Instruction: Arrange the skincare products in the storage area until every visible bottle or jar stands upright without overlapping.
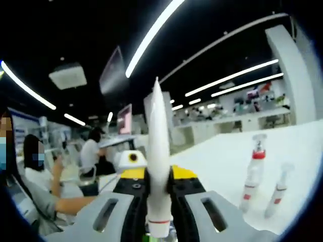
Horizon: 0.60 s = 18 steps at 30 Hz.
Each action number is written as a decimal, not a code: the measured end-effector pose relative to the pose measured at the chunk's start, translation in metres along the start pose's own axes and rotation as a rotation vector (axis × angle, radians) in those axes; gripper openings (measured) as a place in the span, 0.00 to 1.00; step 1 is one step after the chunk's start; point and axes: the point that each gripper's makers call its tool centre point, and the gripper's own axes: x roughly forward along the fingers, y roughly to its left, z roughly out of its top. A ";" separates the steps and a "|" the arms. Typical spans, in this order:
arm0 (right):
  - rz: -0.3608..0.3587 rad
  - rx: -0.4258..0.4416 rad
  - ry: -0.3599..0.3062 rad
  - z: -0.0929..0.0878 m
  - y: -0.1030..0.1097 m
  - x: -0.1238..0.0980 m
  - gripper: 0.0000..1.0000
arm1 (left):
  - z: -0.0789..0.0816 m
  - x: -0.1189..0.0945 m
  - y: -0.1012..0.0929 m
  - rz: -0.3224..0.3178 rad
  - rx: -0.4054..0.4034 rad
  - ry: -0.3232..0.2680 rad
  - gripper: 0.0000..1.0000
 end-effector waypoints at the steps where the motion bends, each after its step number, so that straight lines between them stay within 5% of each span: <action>1: -0.018 -0.012 -0.013 0.000 -0.006 -0.004 0.14 | 0.001 -0.001 0.007 0.037 0.021 -0.005 0.47; 5: -0.112 -0.043 -0.042 0.000 -0.034 -0.025 0.14 | -0.001 -0.004 0.024 0.139 0.089 0.001 0.54; 13: -0.479 -0.213 -0.139 -0.008 -0.141 -0.098 0.14 | -0.003 -0.006 0.040 0.202 0.144 0.019 0.63; 18: -0.609 -0.163 -0.170 -0.019 -0.184 -0.121 0.14 | -0.004 -0.009 0.044 0.206 0.122 0.013 0.62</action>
